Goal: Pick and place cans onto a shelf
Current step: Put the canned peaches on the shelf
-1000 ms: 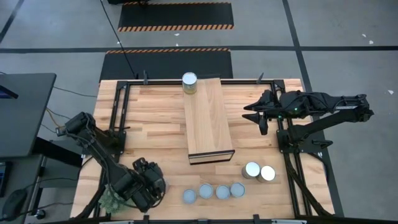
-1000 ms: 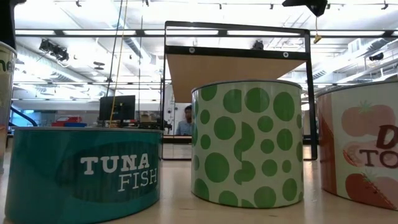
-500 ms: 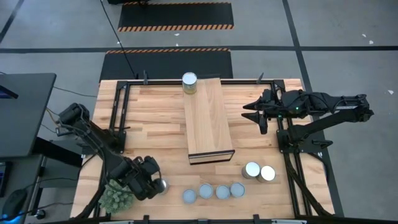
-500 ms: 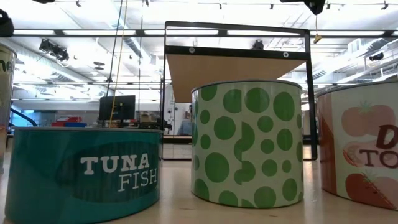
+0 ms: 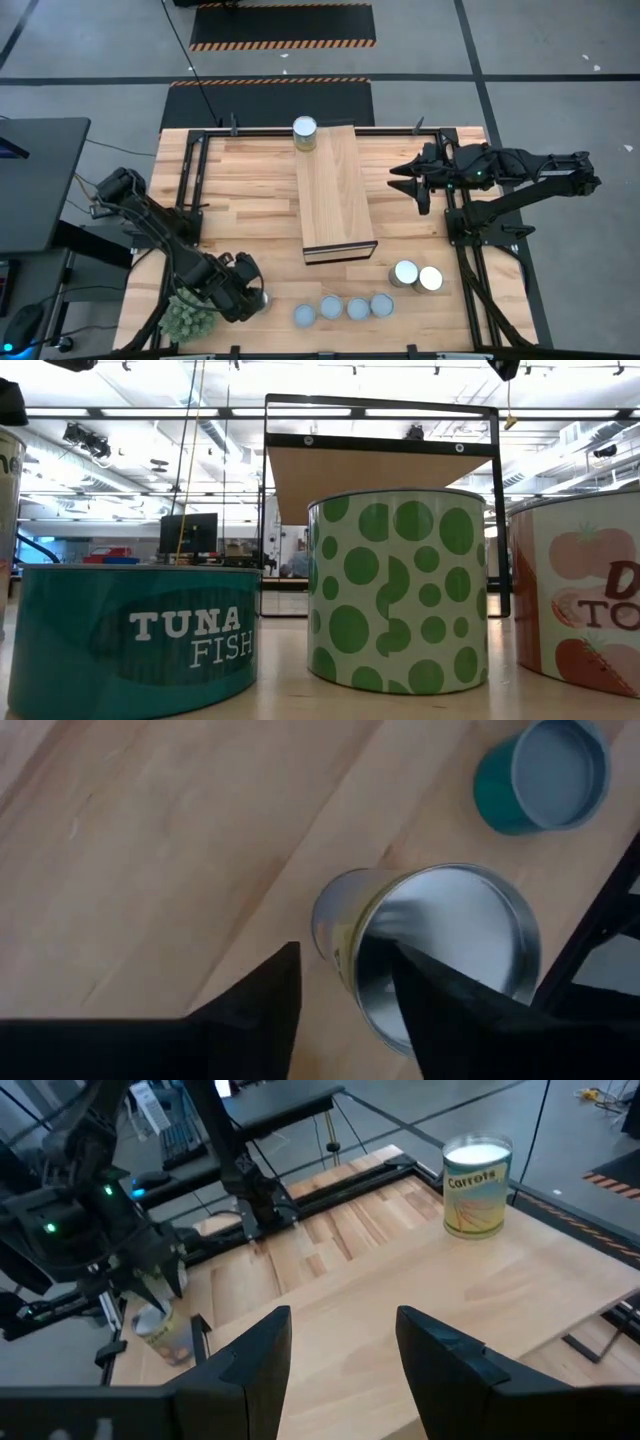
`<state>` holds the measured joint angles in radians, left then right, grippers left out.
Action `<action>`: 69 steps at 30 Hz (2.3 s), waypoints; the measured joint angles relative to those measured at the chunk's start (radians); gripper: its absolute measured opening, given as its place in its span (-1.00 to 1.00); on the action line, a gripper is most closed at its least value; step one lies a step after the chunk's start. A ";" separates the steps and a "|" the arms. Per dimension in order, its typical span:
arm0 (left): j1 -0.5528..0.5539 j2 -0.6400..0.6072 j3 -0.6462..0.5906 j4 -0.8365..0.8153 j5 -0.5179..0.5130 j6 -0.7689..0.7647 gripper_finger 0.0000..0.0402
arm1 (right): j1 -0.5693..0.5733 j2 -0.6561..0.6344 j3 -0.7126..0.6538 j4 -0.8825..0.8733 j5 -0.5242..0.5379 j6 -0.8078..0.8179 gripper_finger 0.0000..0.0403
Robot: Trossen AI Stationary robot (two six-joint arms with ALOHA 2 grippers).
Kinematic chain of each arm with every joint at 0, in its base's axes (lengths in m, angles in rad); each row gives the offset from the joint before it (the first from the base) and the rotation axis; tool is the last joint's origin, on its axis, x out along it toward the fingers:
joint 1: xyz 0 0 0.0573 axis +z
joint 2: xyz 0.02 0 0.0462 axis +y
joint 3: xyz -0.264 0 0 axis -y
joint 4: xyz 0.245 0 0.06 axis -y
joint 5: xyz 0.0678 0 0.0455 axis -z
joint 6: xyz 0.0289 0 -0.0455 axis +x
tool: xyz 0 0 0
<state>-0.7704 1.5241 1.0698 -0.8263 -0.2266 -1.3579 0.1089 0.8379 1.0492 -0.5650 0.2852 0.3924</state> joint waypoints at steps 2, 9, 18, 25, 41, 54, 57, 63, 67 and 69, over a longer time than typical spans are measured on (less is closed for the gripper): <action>0.001 0.008 0.001 0.010 0.002 0.000 -0.28 | 0.000 0.000 0.000 0.011 0.000 -0.002 -0.06; 0.010 0.010 0.001 0.033 0.009 0.017 -0.51 | 0.000 0.000 0.000 0.012 0.000 -0.006 -0.06; 0.010 0.012 -0.002 0.018 -0.007 0.017 -0.97 | 0.000 0.000 0.000 0.012 0.000 -0.010 -0.06; 0.045 -0.003 -0.004 0.001 -0.058 0.039 -0.99 | 0.000 0.000 0.000 0.011 -0.001 -0.010 -0.06; 0.166 -0.044 -0.006 -0.022 -0.043 0.242 -1.00 | 0.000 0.000 0.000 0.011 -0.015 -0.004 -0.06; 0.364 -0.044 -0.005 -0.036 -0.031 0.575 -1.00 | 0.000 0.000 0.000 0.027 -0.023 0.008 -0.06; 0.425 -0.044 -0.004 -0.036 -0.010 0.668 -1.00 | 0.000 0.000 0.000 0.040 -0.026 0.018 -0.06; 0.544 -0.049 -0.032 -0.015 0.052 0.842 -1.00 | 0.002 0.000 0.000 0.067 -0.027 0.033 -0.06; 0.622 -0.048 -0.040 -0.004 0.079 0.953 -1.00 | 0.017 0.000 0.000 0.067 -0.027 0.038 -0.06; 0.662 -0.052 -0.039 0.009 0.092 0.995 -1.00 | 0.023 0.000 0.000 0.067 -0.026 0.051 -0.06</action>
<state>-0.1088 1.4720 1.0305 -0.8172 -0.1345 -0.3628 0.1324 0.8379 1.0492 -0.4978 0.2588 0.4438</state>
